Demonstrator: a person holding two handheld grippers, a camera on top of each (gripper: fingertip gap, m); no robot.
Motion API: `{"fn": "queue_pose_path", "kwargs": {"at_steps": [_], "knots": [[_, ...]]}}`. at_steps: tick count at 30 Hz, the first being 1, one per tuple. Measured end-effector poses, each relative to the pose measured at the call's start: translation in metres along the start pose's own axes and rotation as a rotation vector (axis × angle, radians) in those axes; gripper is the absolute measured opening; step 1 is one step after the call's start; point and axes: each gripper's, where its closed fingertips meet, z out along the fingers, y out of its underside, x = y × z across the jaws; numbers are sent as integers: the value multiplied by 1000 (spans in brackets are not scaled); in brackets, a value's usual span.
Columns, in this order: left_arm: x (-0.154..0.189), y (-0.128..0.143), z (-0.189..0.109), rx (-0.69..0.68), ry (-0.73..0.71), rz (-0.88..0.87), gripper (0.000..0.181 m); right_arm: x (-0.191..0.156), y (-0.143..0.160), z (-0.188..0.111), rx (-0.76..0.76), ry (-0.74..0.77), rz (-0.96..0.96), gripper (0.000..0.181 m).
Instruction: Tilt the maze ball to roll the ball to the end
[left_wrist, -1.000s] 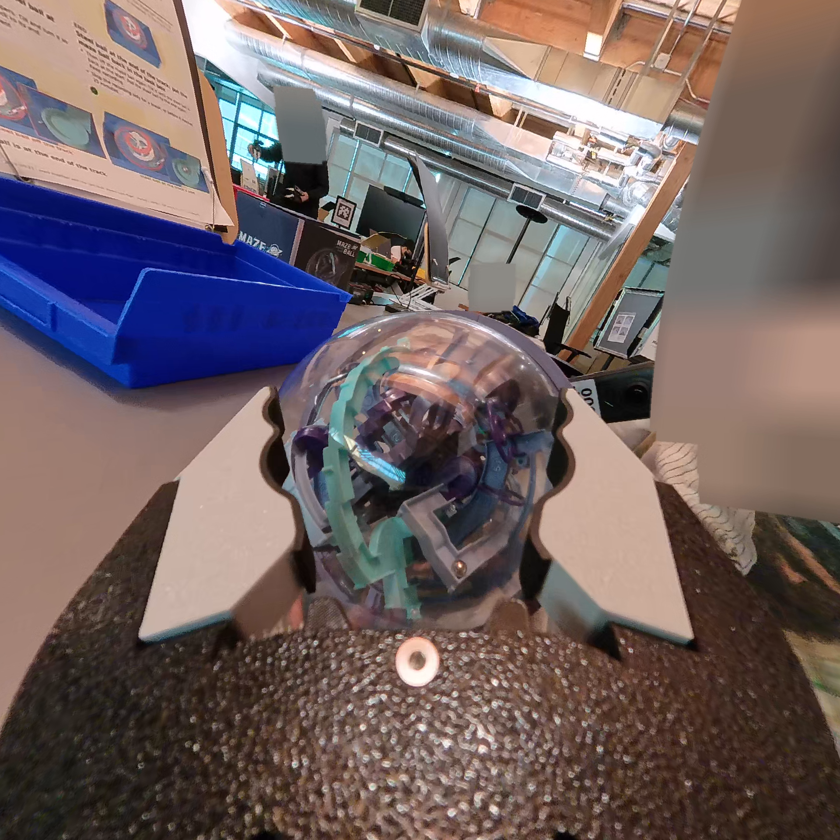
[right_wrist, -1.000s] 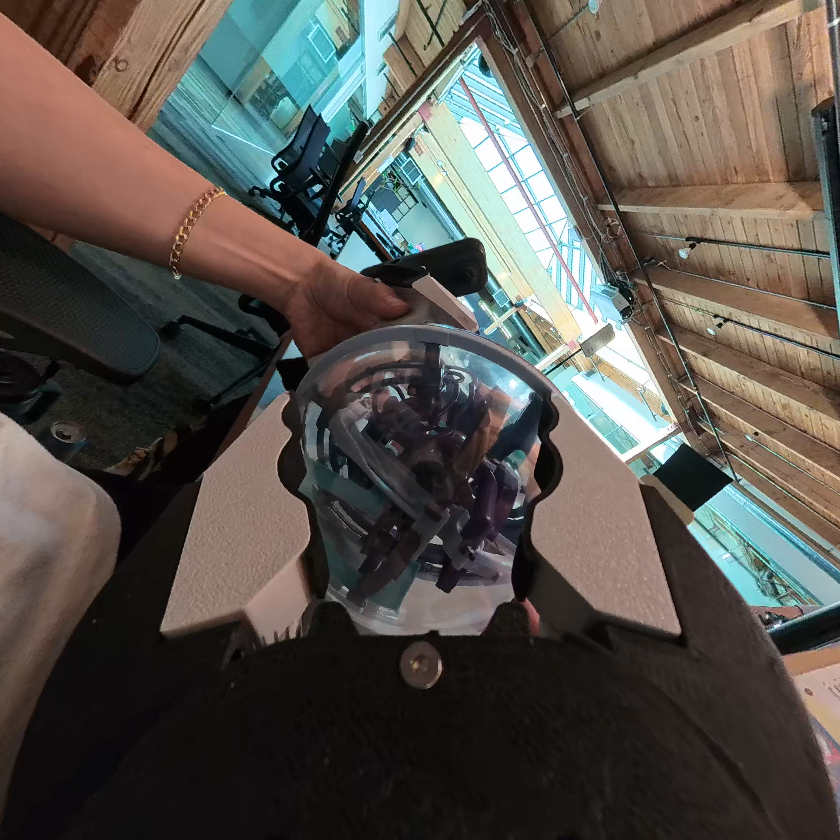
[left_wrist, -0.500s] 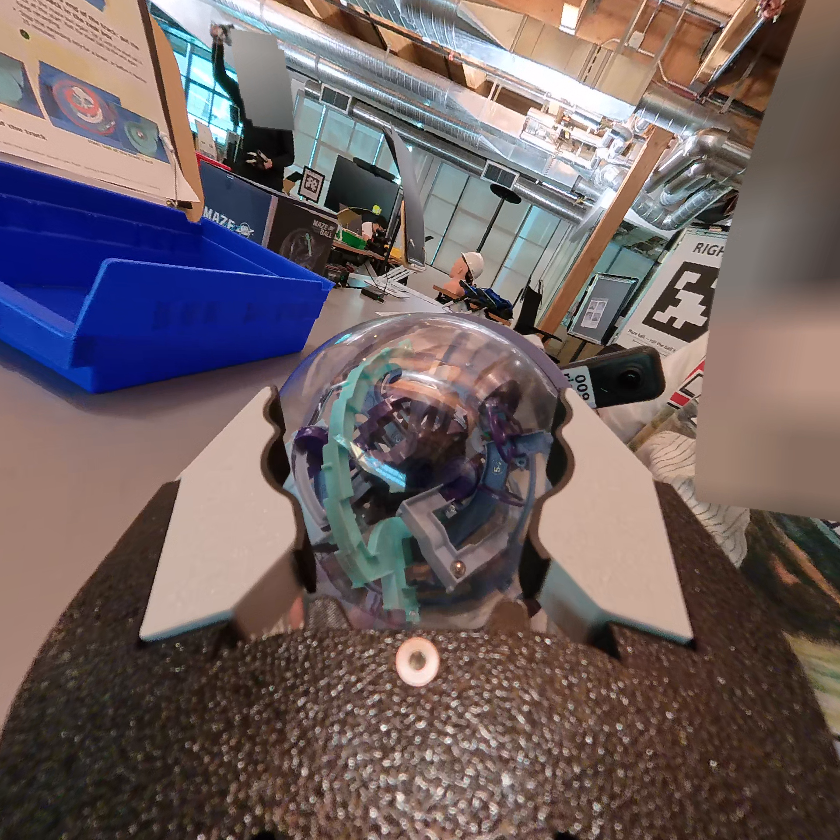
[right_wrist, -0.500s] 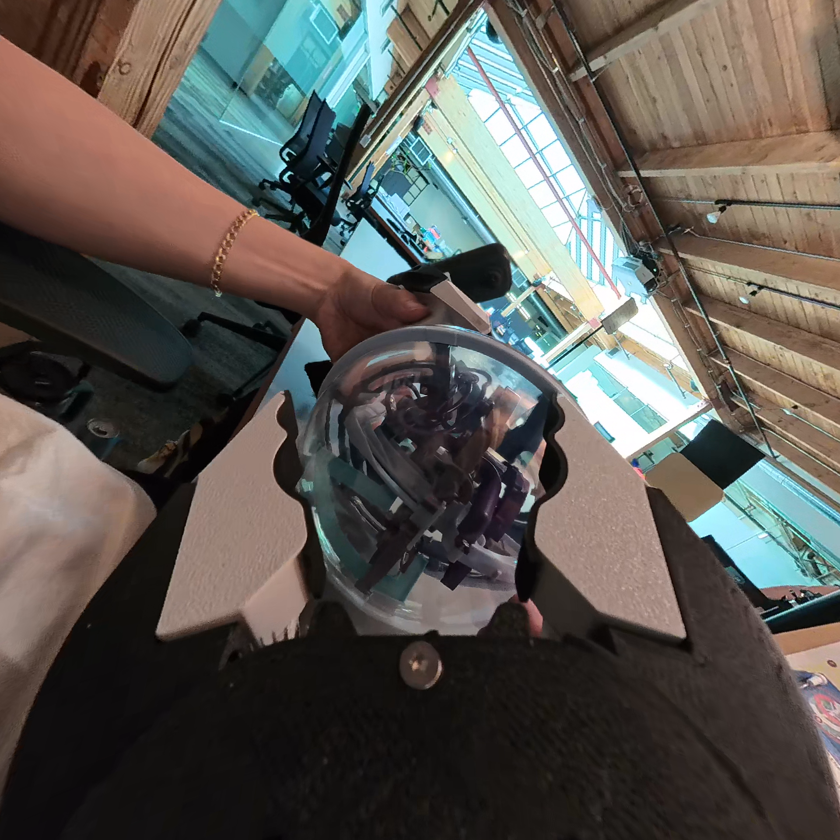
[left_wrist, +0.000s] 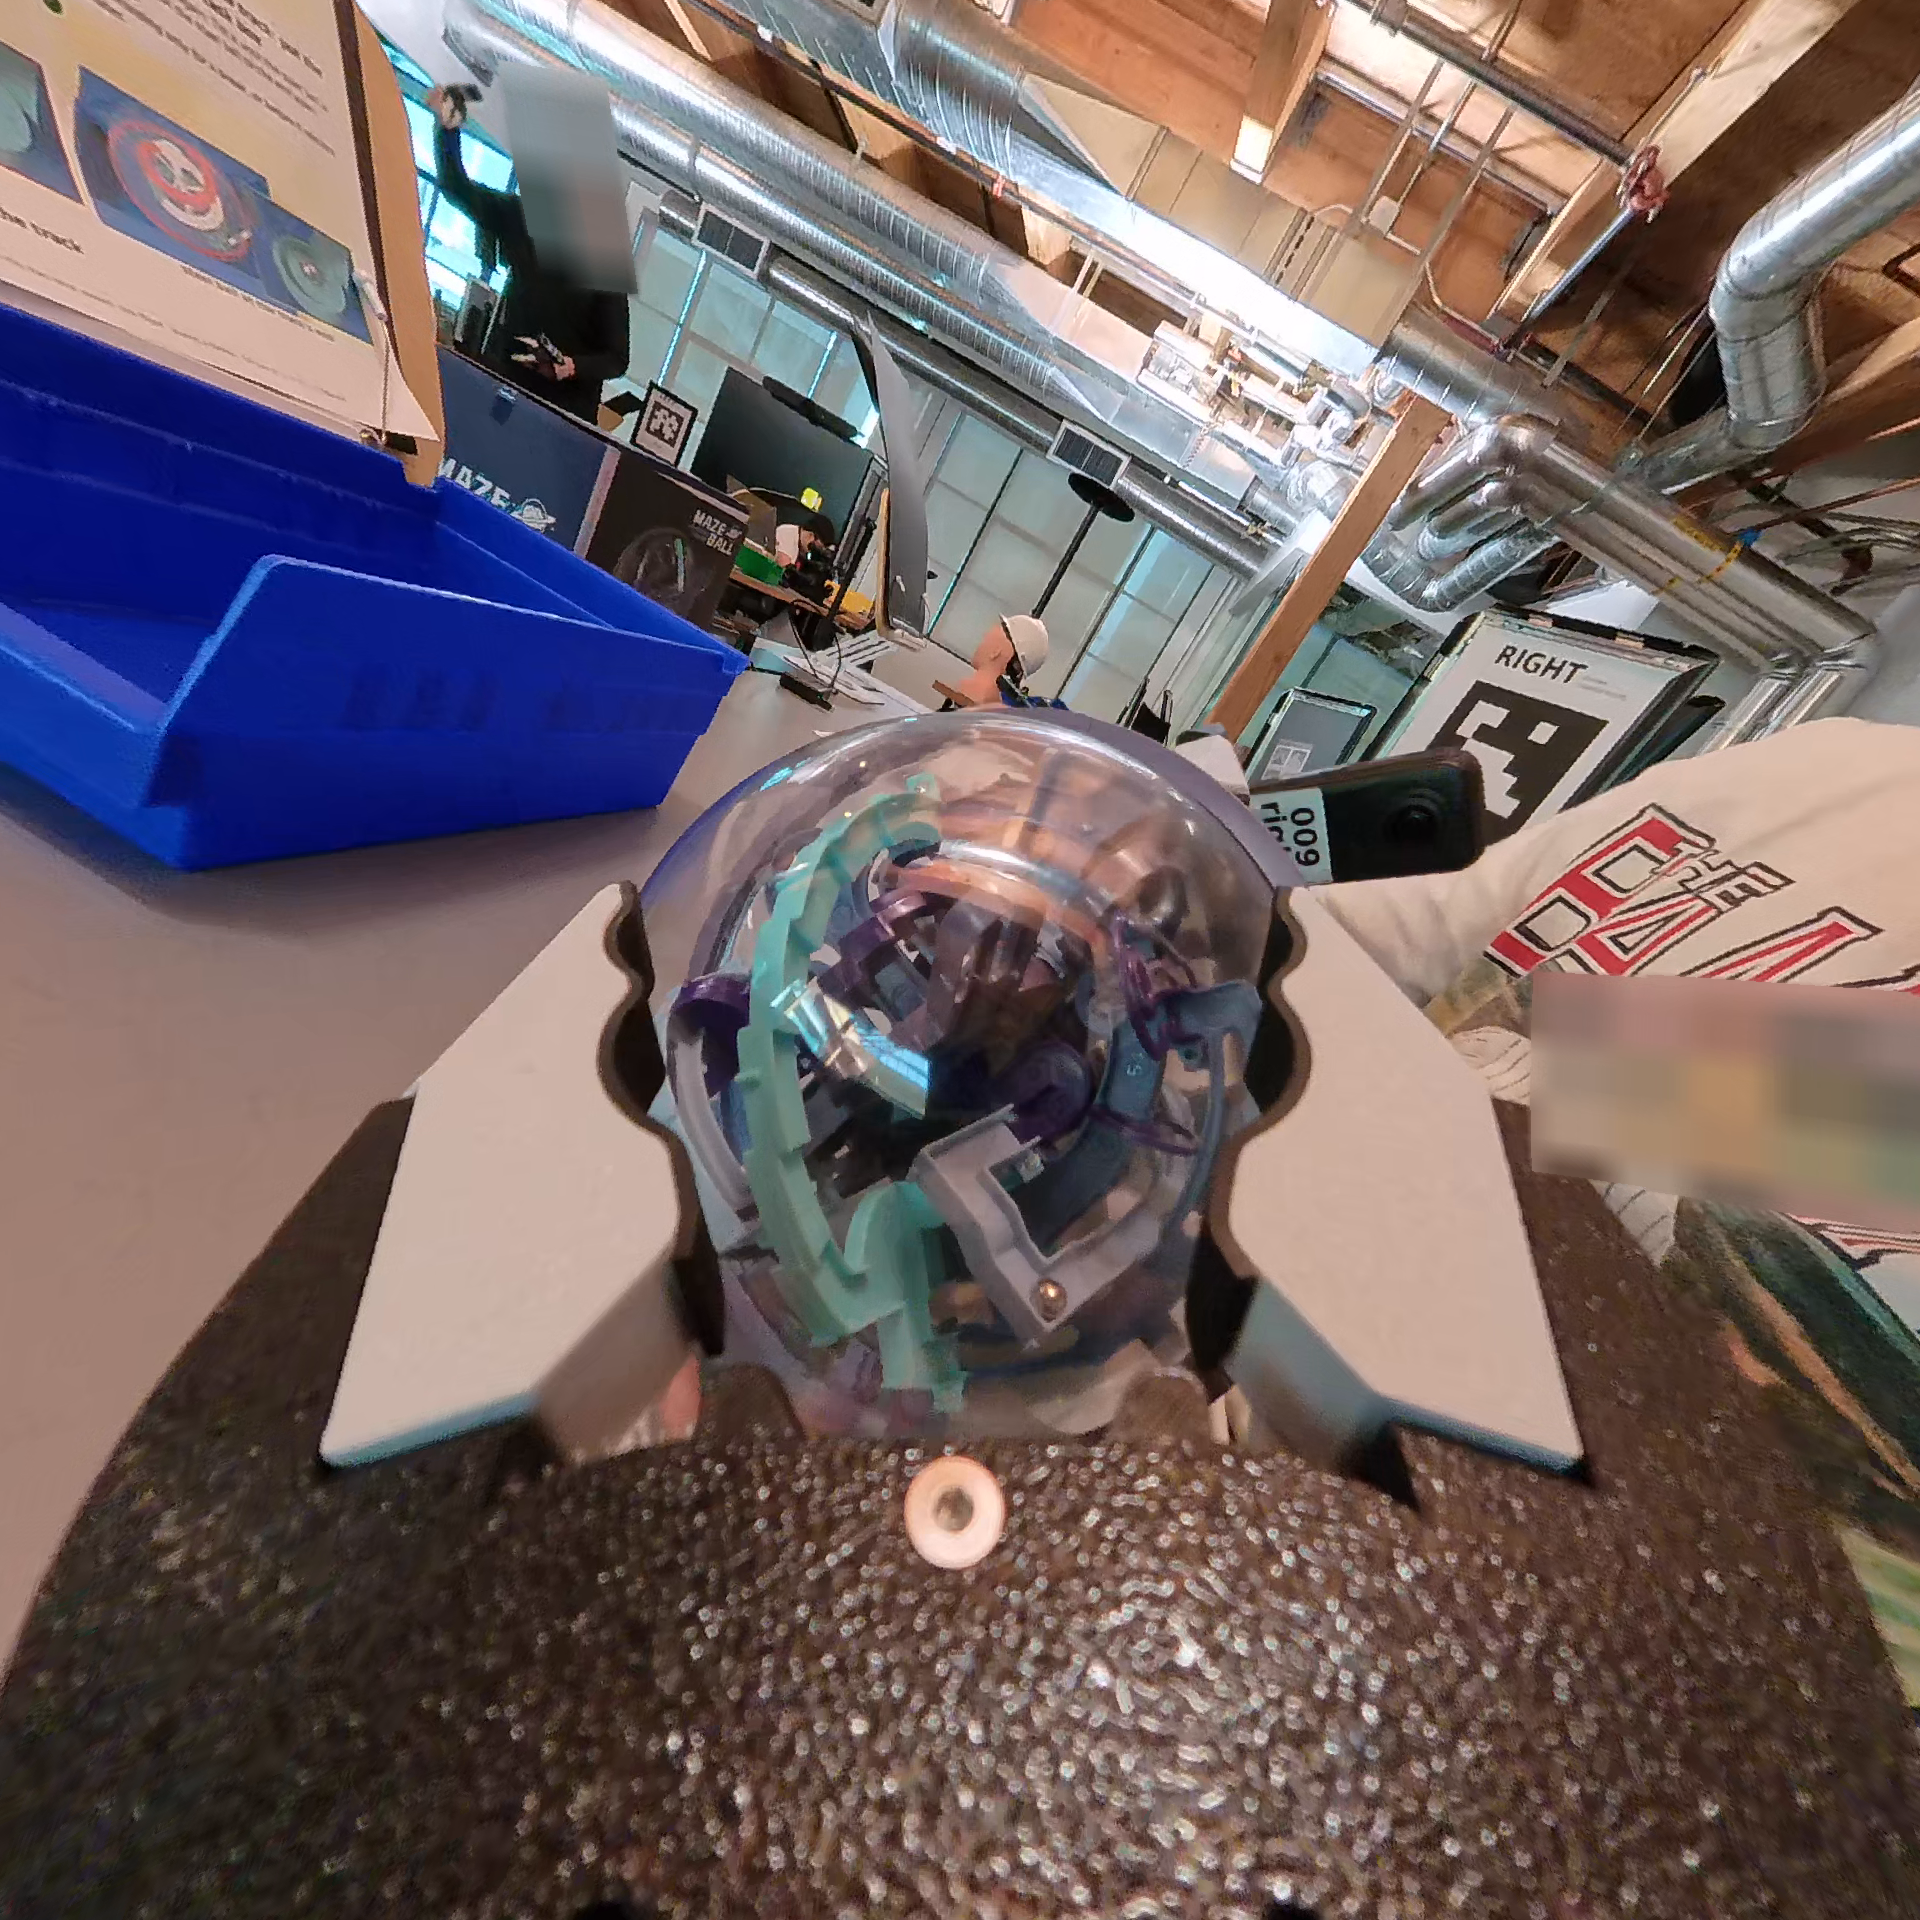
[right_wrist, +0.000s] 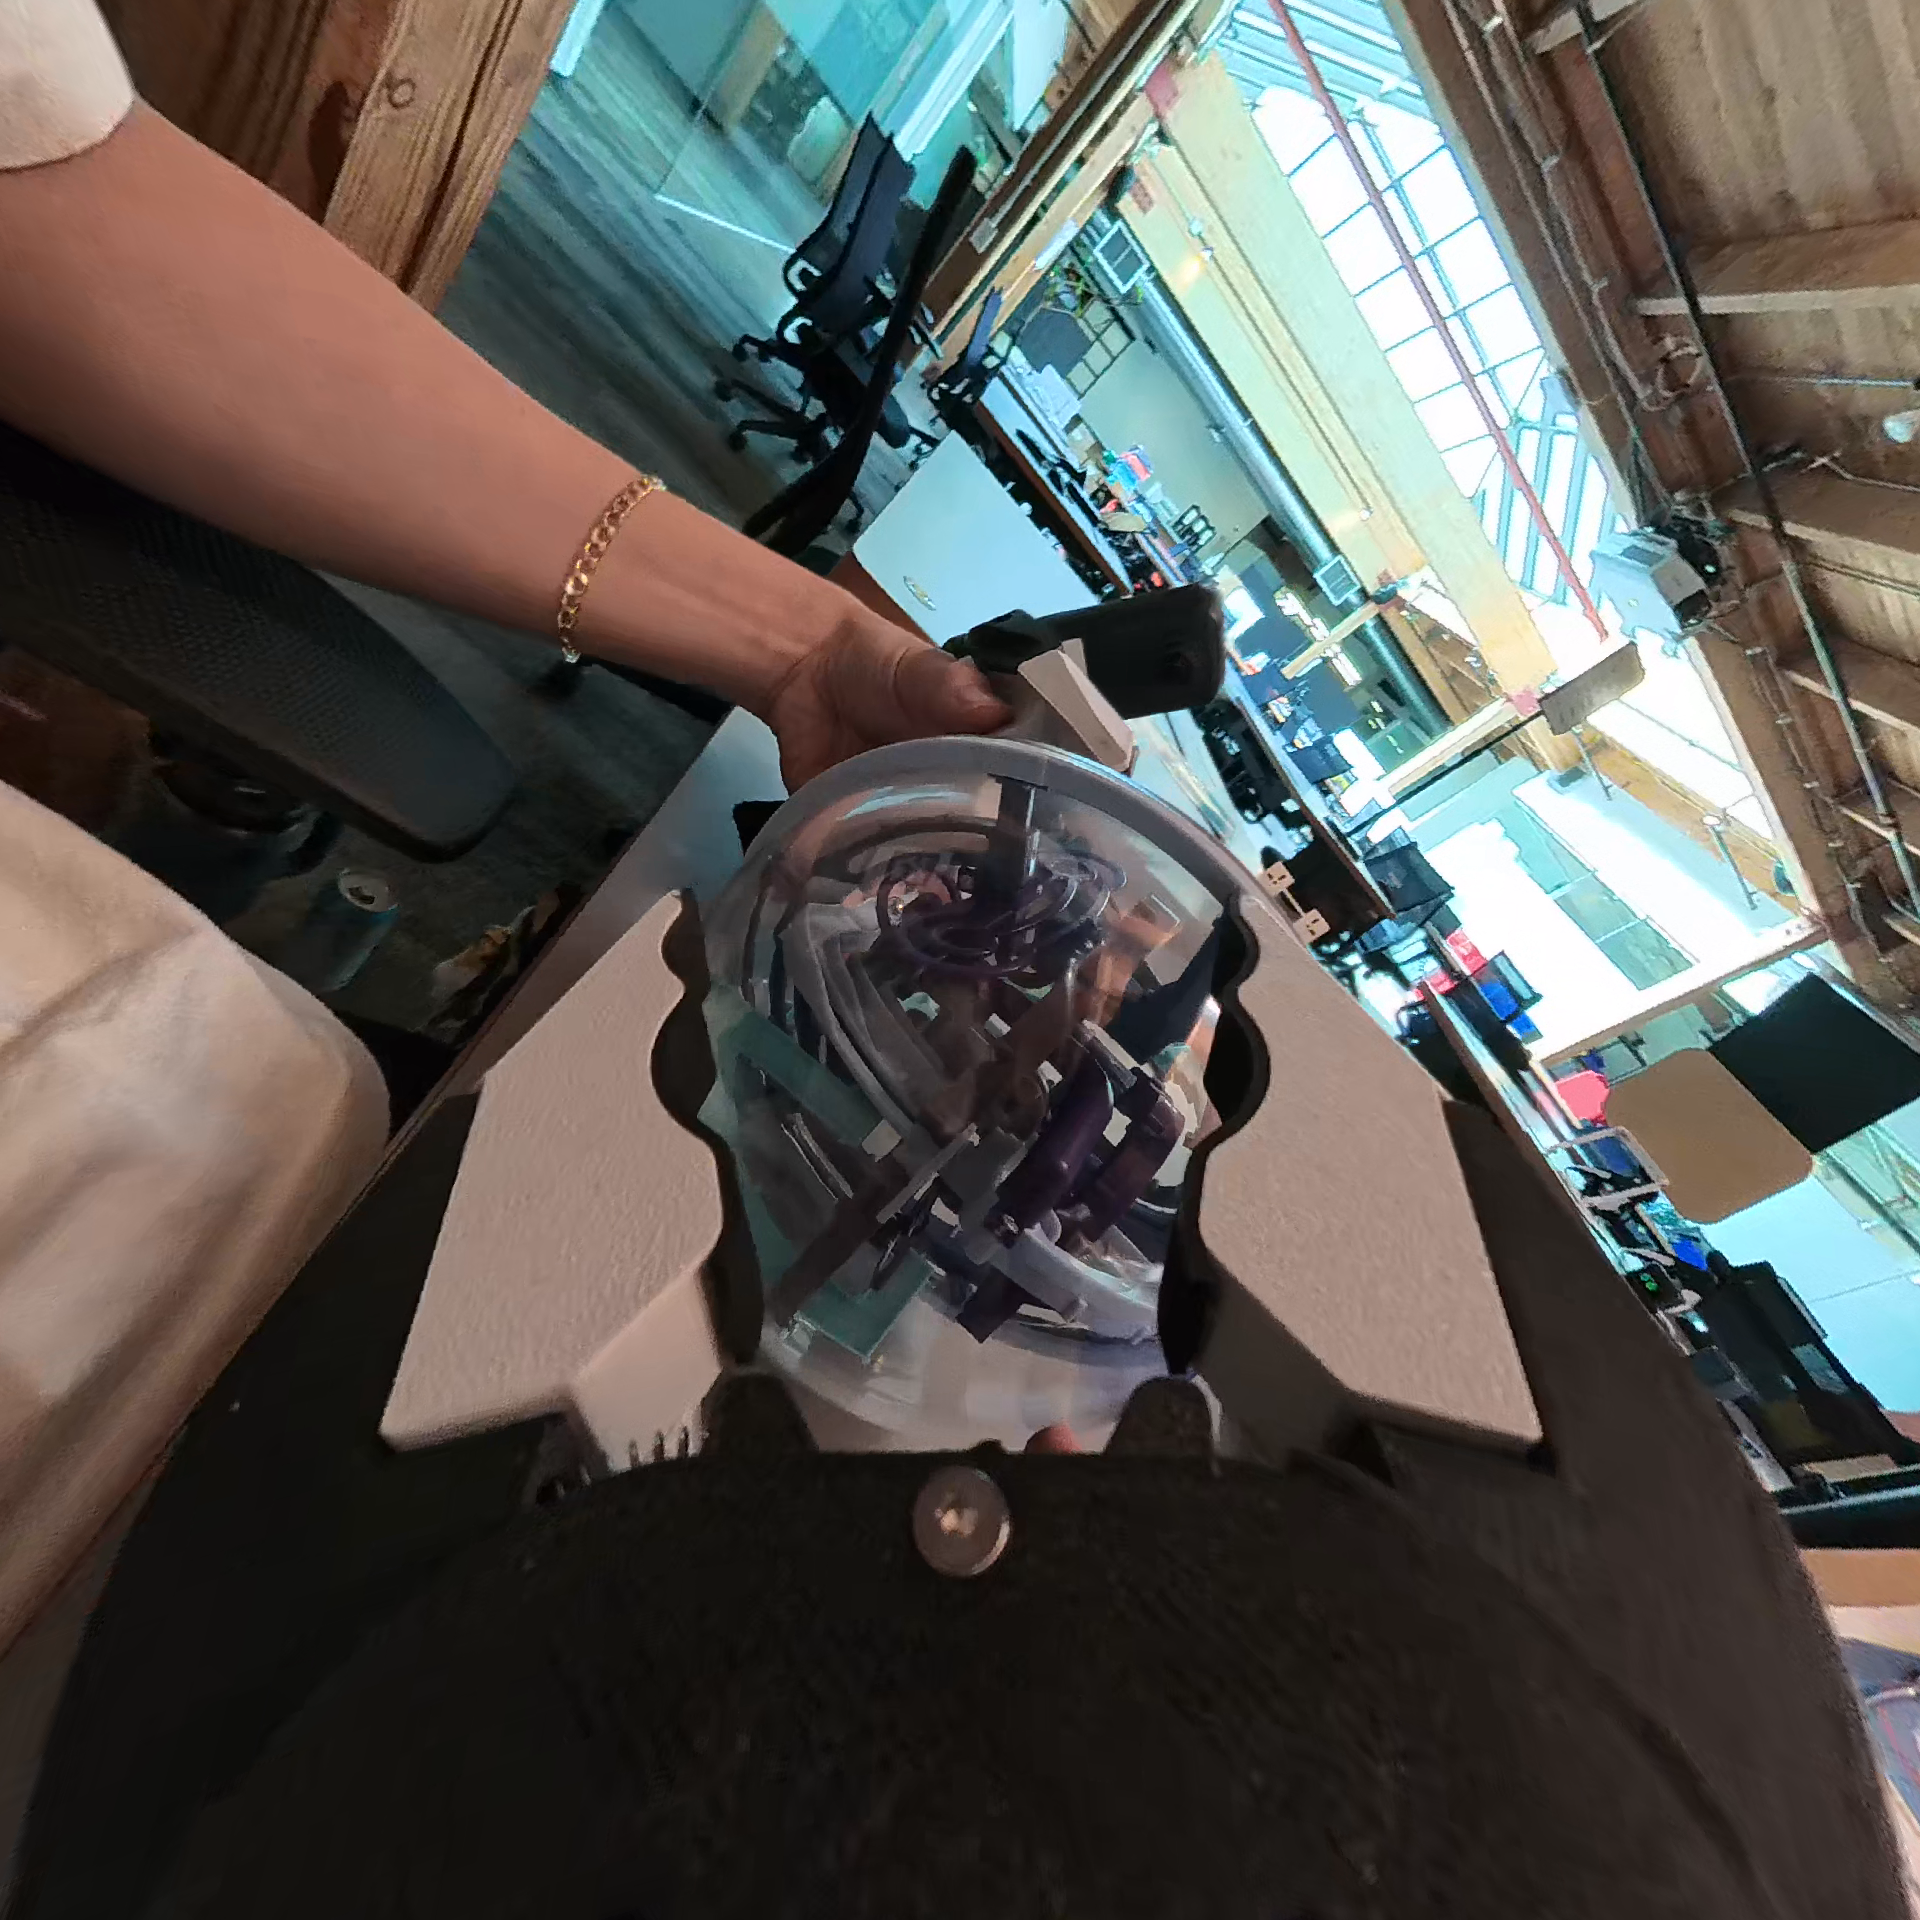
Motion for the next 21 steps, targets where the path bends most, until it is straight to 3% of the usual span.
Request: {"fn": "queue_pose_path", "kwargs": {"at_steps": [17,19,21], "knots": [[-3,-7,-7,53,27,-15,109,-1,-3,6,-86,-332,-283,78],[-1,-6,-7,53,40,-3,107,7,-5,10,-77,-313,-289,102],[0,-5,-6,49,45,8,105,11,-10,10,-54,-318,-276,105]]}}
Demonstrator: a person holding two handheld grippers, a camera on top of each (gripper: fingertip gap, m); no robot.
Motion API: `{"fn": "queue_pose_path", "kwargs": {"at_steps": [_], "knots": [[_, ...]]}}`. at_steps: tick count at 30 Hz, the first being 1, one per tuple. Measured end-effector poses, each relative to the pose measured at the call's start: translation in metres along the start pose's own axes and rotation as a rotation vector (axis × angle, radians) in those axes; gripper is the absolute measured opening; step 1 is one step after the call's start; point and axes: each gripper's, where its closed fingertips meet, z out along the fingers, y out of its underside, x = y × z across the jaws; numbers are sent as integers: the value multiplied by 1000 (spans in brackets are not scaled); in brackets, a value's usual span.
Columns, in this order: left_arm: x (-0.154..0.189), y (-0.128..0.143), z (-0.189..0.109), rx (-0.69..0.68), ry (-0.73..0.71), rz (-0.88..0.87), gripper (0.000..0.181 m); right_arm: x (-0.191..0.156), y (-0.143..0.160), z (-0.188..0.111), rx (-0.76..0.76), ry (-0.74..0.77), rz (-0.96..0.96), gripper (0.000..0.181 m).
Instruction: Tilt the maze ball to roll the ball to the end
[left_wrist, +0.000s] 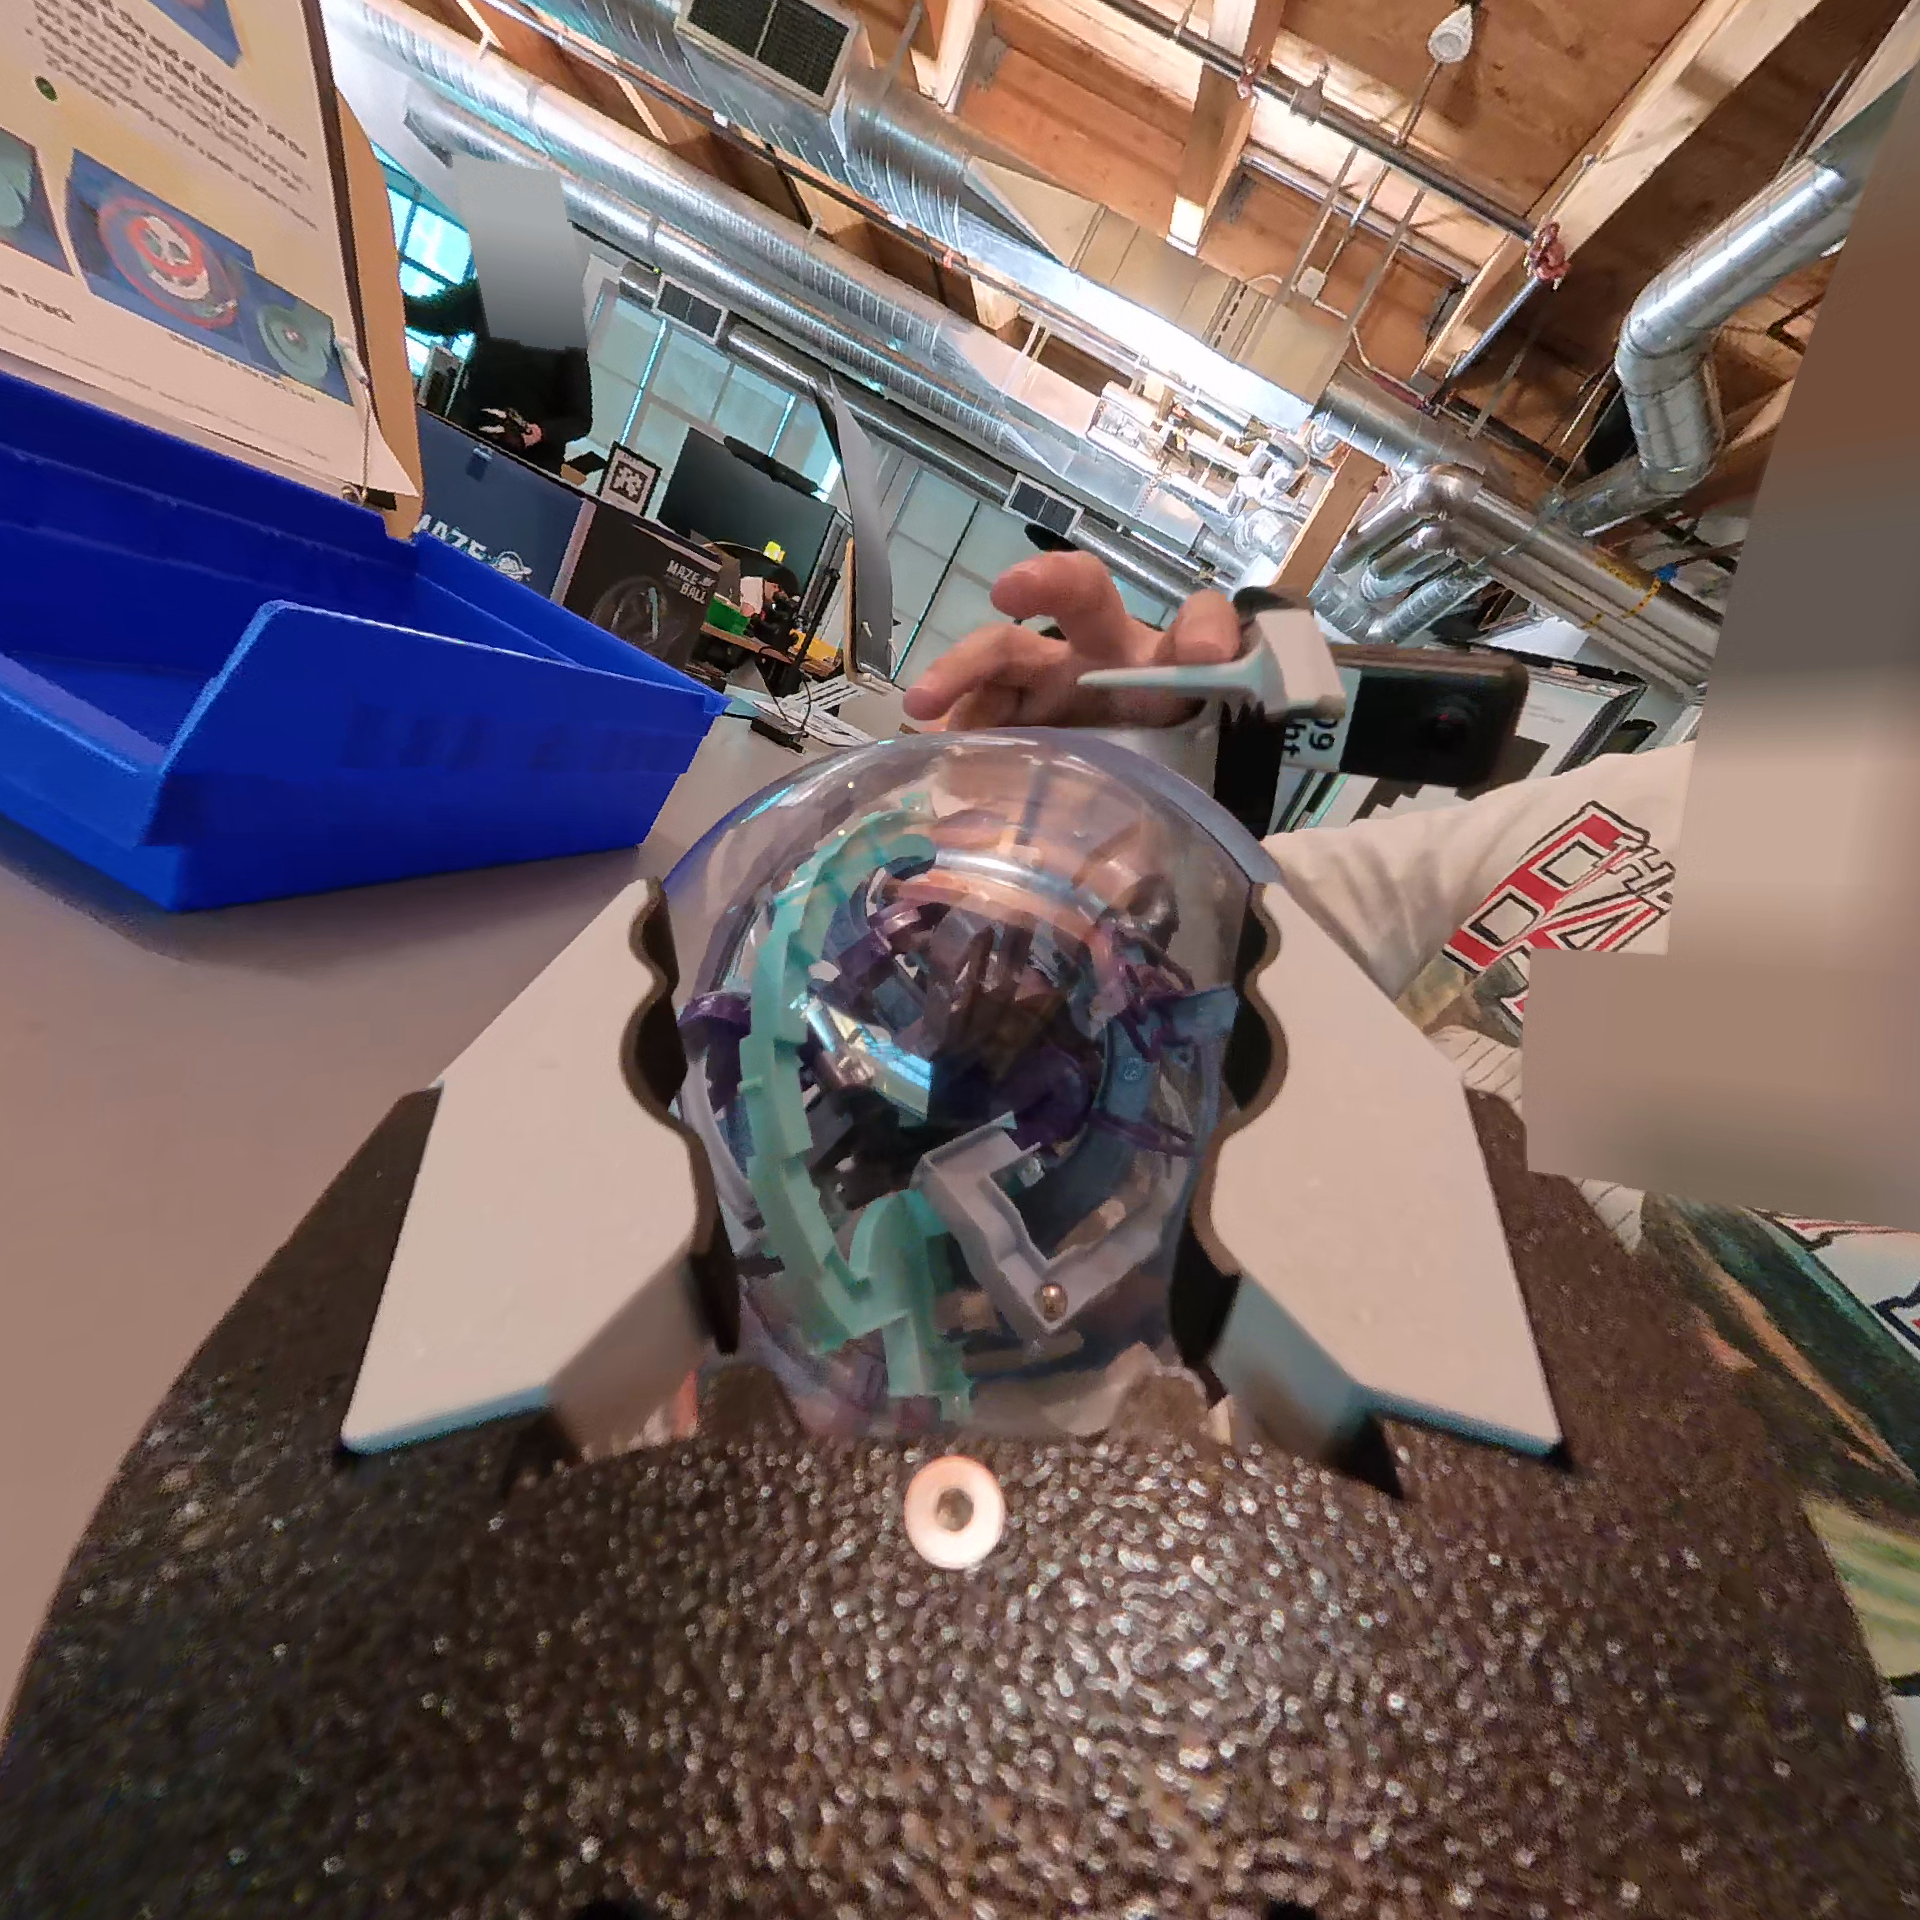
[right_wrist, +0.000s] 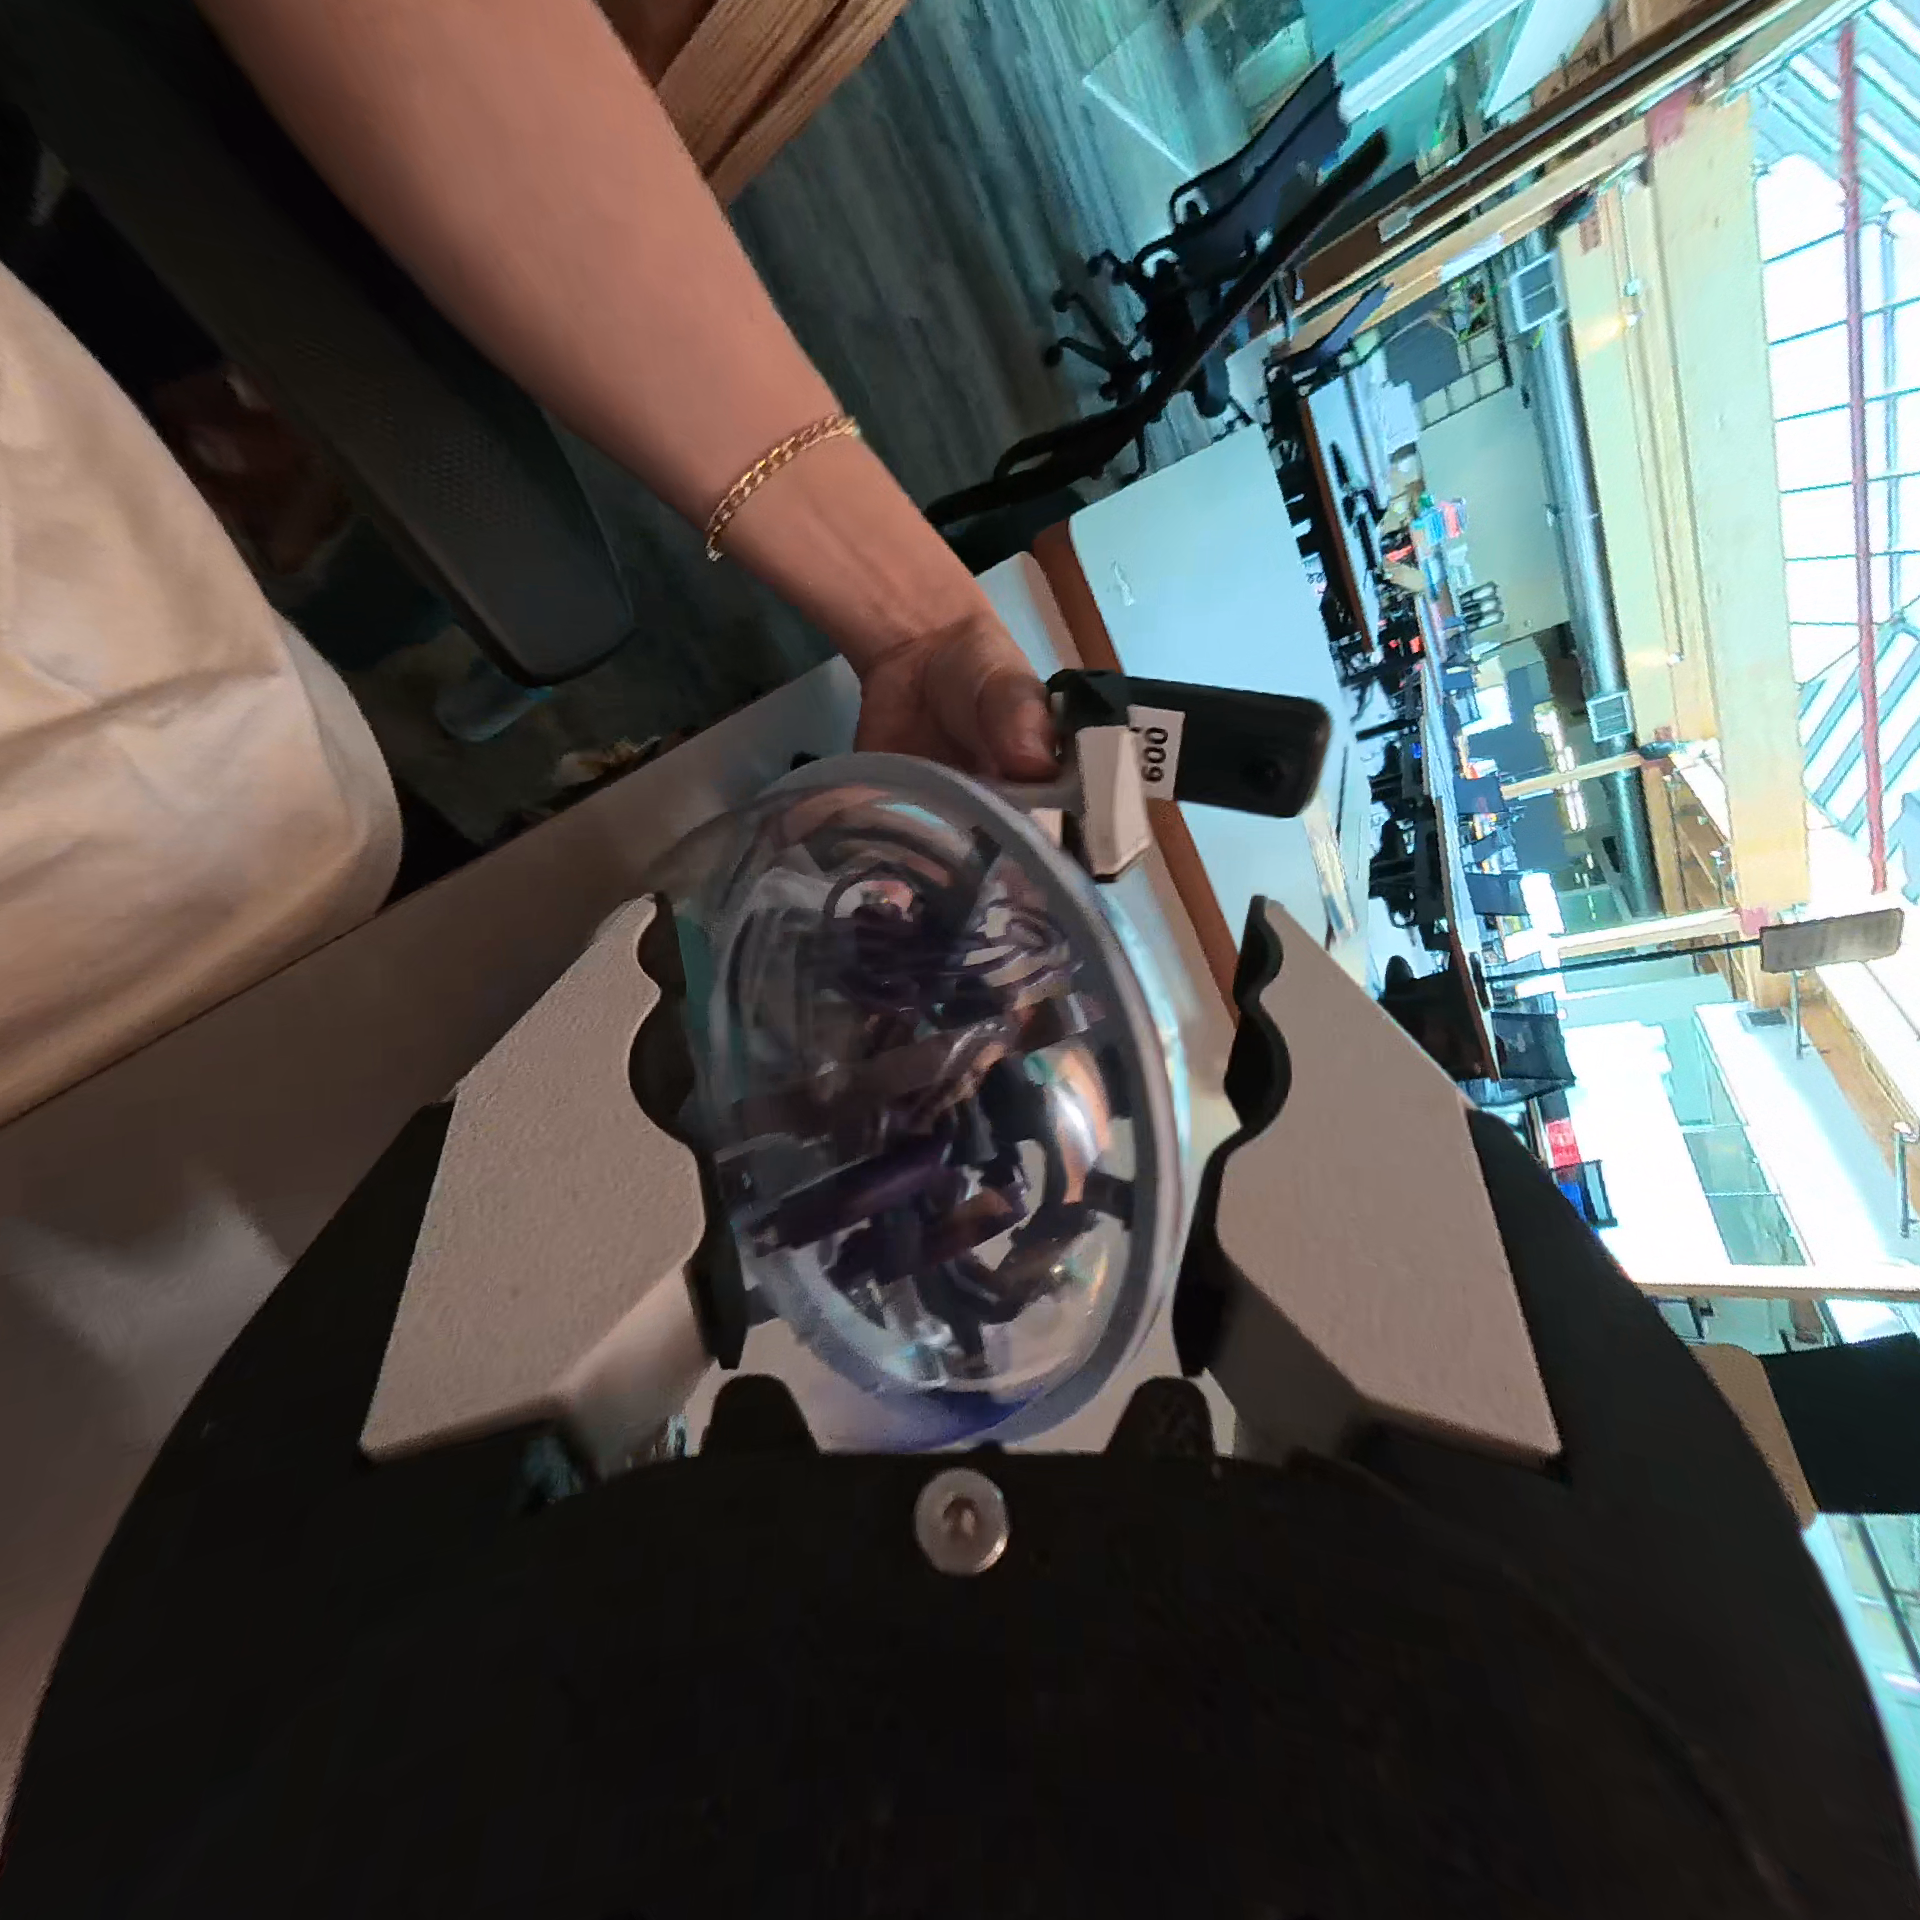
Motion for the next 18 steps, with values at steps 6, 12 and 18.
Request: {"fn": "queue_pose_path", "kwargs": {"at_steps": [6,12,18], "knots": [[-3,-2,0,14,-10,17,100,6,8,1,-3,-86,62,110],[-3,-1,2,26,-5,47,96,-13,27,13,-37,-242,234,118],[3,-4,-2,54,8,116,101,-17,37,24,-132,-248,183,131]]}}
